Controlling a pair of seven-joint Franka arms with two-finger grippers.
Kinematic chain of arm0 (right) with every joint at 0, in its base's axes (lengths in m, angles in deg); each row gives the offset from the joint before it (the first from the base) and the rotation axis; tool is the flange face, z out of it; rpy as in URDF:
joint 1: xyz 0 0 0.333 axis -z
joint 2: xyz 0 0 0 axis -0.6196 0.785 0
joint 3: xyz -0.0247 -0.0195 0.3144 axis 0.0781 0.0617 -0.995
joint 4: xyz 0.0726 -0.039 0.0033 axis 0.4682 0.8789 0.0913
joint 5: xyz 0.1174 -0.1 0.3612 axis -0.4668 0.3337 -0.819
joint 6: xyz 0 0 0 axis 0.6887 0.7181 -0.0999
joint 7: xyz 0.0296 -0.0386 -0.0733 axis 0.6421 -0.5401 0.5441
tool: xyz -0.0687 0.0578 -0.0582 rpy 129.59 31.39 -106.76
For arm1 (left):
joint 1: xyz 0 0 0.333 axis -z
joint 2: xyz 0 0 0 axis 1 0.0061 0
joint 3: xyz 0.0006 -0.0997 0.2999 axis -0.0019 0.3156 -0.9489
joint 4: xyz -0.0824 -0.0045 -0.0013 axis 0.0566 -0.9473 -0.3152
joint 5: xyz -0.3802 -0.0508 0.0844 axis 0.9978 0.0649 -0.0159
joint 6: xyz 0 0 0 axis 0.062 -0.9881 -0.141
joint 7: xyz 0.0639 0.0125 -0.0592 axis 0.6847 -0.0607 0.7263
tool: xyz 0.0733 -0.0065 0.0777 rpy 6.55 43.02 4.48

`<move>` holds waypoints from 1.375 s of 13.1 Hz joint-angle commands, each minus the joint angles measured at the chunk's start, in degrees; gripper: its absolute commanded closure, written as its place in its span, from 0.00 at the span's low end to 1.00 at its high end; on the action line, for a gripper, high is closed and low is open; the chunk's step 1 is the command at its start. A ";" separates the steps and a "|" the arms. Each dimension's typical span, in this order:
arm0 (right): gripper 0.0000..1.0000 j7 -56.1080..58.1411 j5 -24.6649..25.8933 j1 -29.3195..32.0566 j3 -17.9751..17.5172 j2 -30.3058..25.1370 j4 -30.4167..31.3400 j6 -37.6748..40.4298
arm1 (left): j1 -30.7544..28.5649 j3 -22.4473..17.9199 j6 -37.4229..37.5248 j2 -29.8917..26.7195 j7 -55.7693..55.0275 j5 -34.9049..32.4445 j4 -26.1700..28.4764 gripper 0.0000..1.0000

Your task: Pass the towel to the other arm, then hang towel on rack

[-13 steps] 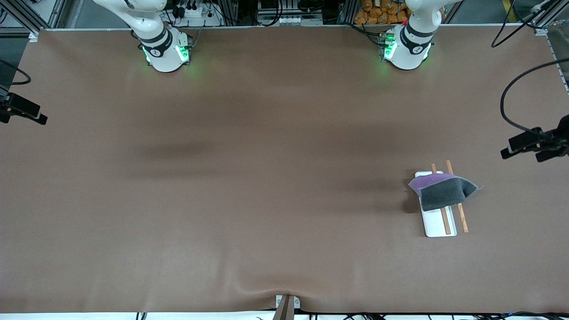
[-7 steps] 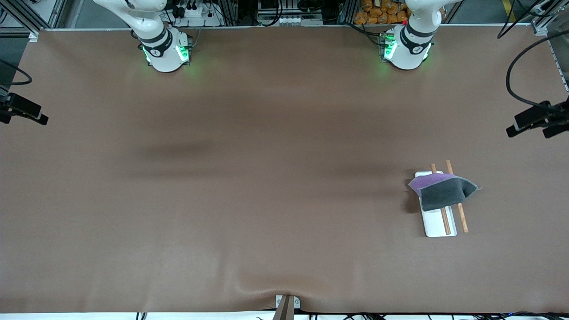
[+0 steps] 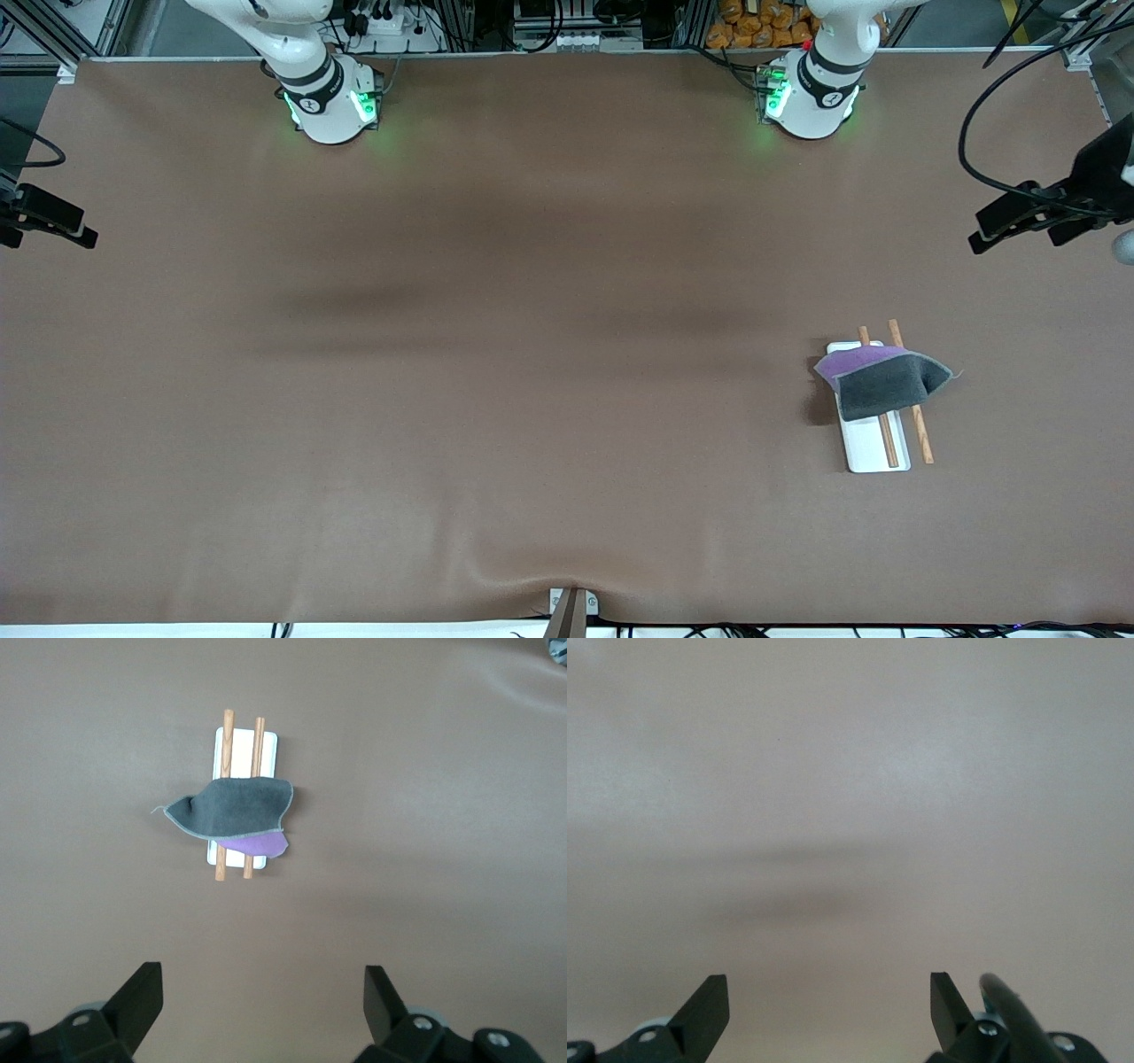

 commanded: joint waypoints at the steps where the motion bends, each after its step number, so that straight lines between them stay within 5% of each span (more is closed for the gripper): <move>1: 0.00 1.30 -0.63 0.46 -0.37 -0.41 0.52 -0.35 | 4.67 -4.60 0.41 -2.54 -0.46 -1.25 2.50 0.00; 10: 0.00 0.25 -0.72 0.02 -0.37 -0.49 2.19 -0.26 | 6.52 -5.31 0.15 -5.98 -0.11 -5.65 7.43 0.00; 18: 0.00 -2.48 -0.71 -1.56 -0.46 -0.58 2.45 0.09 | 9.95 -9.88 -2.14 -6.77 1.47 -5.56 9.36 0.00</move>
